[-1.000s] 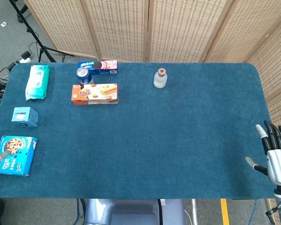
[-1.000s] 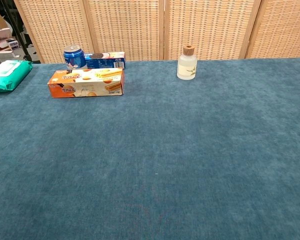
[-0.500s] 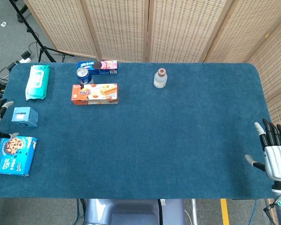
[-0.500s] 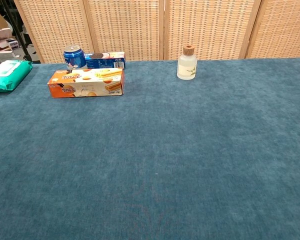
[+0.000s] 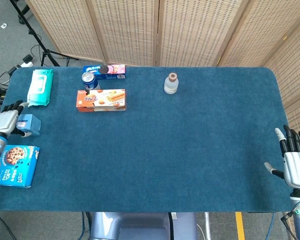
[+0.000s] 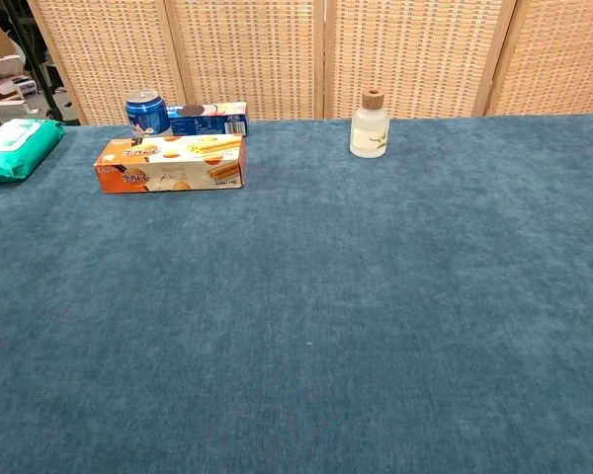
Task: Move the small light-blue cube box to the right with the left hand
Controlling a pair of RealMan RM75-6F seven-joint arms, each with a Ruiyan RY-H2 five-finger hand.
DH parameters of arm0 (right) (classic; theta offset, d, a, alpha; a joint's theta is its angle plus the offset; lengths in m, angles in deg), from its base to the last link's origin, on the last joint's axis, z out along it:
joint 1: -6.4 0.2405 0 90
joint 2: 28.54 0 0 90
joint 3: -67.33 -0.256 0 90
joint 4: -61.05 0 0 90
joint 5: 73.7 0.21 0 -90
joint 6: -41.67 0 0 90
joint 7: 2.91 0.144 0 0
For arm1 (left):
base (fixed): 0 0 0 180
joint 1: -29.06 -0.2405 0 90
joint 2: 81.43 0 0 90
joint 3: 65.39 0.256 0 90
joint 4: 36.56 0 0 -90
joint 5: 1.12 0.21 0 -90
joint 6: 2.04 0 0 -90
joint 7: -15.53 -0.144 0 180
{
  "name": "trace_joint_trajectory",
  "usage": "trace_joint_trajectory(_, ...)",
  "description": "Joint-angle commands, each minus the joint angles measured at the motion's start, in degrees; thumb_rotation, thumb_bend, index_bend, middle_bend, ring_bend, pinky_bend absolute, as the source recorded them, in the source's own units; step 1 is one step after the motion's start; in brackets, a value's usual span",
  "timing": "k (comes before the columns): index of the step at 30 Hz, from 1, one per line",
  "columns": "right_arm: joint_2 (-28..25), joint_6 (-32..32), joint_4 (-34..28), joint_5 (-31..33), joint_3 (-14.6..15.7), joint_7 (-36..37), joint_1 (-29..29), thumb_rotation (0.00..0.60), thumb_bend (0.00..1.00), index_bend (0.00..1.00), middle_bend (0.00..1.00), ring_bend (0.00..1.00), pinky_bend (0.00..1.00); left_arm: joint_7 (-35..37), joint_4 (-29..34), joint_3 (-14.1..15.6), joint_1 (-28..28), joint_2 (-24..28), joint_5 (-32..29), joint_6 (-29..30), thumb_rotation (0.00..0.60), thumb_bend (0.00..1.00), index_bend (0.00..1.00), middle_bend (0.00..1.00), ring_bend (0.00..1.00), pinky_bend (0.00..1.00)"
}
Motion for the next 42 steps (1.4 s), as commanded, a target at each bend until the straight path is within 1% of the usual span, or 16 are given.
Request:
trace_joint_trajectory(1, 0.11, -0.13, 0.15, 0.55, -0.36, 0.05, 0.06, 0.600, 0.00, 0.00, 0.00, 0.00, 0.00, -1.29, -3.81, 0.35, 1.56, -2.82, -0.35, -2.04, 0.600, 0.00, 0.18, 0.16, 0.10, 0.15)
trace_joint_trajectory(3, 0.12, -0.08, 0.18, 0.73, -0.50, 0.07, 0.07, 0.600, 0.00, 0.00, 0.00, 0.00, 0.00, -1.50, -5.03, 0.41, 2.07, -3.58, -0.82, -3.82, 0.600, 0.03, 0.31, 0.29, 0.20, 0.24)
trace_joint_trajectory(5, 0.16, -0.06, 0.22, 0.93, -0.58, 0.12, 0.04, 0.600, 0.00, 0.00, 0.00, 0.00, 0.00, -1.23, -5.88, 0.41, 2.27, -4.13, -1.01, -4.36, 0.600, 0.08, 0.42, 0.41, 0.30, 0.31)
trace_joint_trajectory(7, 0.21, -0.10, 0.30, 1.16, -0.65, 0.10, 0.03, 0.600, 0.00, 0.00, 0.00, 0.00, 0.00, -0.89, -6.38, 0.46, 2.31, -4.50, -0.94, -4.18, 0.600, 0.15, 0.57, 0.54, 0.41, 0.38)
trace_joint_trajectory(9, 0.22, -0.14, 0.30, 1.25, -0.64, 0.11, 0.03, 0.600, 0.00, 0.00, 0.00, 0.00, 0.00, -0.75, -6.92, 0.53, 2.14, -4.88, -0.82, -3.43, 0.600, 0.21, 0.64, 0.59, 0.46, 0.42)
trace_joint_trajectory(14, 0.13, 0.34, 0.00, 0.97, -0.58, 0.33, -0.13, 0.600, 0.00, 0.00, 0.00, 0.00, 0.00, 0.10, -6.11, 0.64, 1.55, -4.33, -0.79, -2.57, 0.600, 0.25, 0.67, 0.61, 0.48, 0.45)
trace_joint_trajectory(17, -0.04, 0.52, -0.27, 0.77, -0.50, 0.61, -0.22, 0.600, 0.00, 0.00, 0.00, 0.00, 0.00, 2.16, -3.46, 0.13, 0.66, -2.63, -0.54, 0.62, 0.600, 0.25, 0.67, 0.61, 0.48, 0.45)
trace_joint_trajectory(20, -0.26, 0.70, -0.50, 0.62, -0.46, 0.98, -0.31, 0.600, 0.00, 0.00, 0.00, 0.00, 0.00, 4.49, 2.45, -0.05, -0.48, 1.24, 0.95, 5.87, 0.600, 0.24, 0.67, 0.61, 0.48, 0.45)
trace_joint_trajectory(22, -0.43, 0.82, -0.68, 0.47, -0.43, 1.30, -0.37, 0.600, 0.00, 0.00, 0.00, 0.00, 0.00, 5.25, 9.40, -0.24, -1.35, 5.40, 2.42, 10.46, 0.600, 0.24, 0.67, 0.61, 0.48, 0.45)
trace_joint_trajectory(24, -0.56, 0.92, -0.80, 0.34, -0.41, 1.52, -0.41, 0.600, 0.00, 0.00, 0.00, 0.00, 0.00, 4.58, 15.17, -0.32, -1.74, 8.54, 3.39, 12.97, 0.600, 0.24, 0.67, 0.61, 0.48, 0.45)
trace_joint_trajectory(26, -0.71, 1.03, -0.93, 0.10, -0.31, 1.81, -0.46, 0.600, 0.00, 0.00, 0.00, 0.00, 0.00, 2.37, 23.06, -0.49, -2.08, 12.23, 4.12, 15.17, 0.600, 0.23, 0.67, 0.61, 0.48, 0.45)
trace_joint_trajectory(29, -0.96, 1.28, -1.09, -0.32, -0.15, 2.26, -0.57, 0.600, 0.00, 0.00, 0.00, 0.00, 0.00, -2.90, 34.84, -1.11, -2.01, 16.42, 3.04, 15.64, 0.600, 0.23, 0.67, 0.61, 0.48, 0.45)
trace_joint_trajectory(31, -1.12, 1.33, -1.12, -0.54, -0.04, 2.69, -0.63, 0.600, 0.00, 0.00, 0.00, 0.00, 0.00, -6.95, 42.27, -1.82, -1.51, 17.27, 1.49, 15.53, 0.600, 0.23, 0.67, 0.61, 0.48, 0.45)
trace_joint_trajectory(34, -1.34, 1.34, -1.07, -0.58, -0.01, 3.33, -0.69, 0.600, 0.00, 0.00, 0.00, 0.00, 0.00, -15.32, 49.67, -2.12, -0.92, 17.39, -2.80, 14.50, 0.600, 0.23, 0.67, 0.61, 0.48, 0.45)
trace_joint_trajectory(37, -1.52, 1.35, -0.92, -0.53, -0.05, 3.96, -0.77, 0.600, 0.00, 0.00, 0.00, 0.00, 0.00, -25.53, 54.48, -1.92, -0.09, 16.49, -8.82, 13.96, 0.600, 0.24, 0.67, 0.61, 0.48, 0.45)
trace_joint_trajectory(42, -1.81, 1.34, -0.77, -0.37, -0.12, 4.95, -0.89, 0.600, 0.00, 0.00, 0.00, 0.00, 0.00, -37.45, 58.98, -0.85, 1.15, 14.55, -18.39, 14.36, 0.600, 0.24, 0.67, 0.61, 0.48, 0.45)
